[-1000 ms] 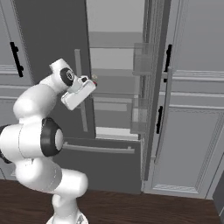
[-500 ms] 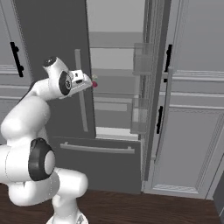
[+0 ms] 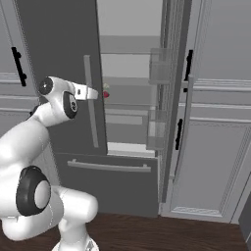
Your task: Take the strawberry from the fridge and place it on top of the pancake, located on the dining counter.
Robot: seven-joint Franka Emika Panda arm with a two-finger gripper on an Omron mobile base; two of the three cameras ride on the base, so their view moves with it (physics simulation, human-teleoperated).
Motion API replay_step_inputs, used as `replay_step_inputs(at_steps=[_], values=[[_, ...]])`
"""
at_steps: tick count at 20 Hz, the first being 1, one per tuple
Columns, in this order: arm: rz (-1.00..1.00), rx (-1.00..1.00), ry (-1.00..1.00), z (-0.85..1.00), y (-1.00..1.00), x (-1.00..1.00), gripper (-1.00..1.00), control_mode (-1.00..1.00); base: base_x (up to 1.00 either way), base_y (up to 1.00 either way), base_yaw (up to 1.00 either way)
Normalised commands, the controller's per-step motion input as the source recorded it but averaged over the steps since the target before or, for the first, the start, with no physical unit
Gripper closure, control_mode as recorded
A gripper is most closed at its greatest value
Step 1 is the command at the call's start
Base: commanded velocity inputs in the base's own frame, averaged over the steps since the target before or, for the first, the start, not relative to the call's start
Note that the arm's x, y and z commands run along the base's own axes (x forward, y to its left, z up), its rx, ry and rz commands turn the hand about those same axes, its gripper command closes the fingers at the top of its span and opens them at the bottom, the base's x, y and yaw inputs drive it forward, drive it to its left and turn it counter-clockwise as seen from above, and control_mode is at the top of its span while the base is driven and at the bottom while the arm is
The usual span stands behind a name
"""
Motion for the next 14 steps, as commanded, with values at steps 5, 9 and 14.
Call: replay_step_inputs(at_steps=[5,9,14], values=[[0.16,0.09,0.29,0.40,0.56,0.00,-1.00,-1.00,0.00,0.00,0.00],[0.19,0.06,0.39,0.71,0.32,0.06,-1.00,-1.00,0.00,0.00,0.00],[-0.01,0.01,0.06,0.25,0.00,0.12,-1.00,-1.00,0.00,0.00,0.00]])
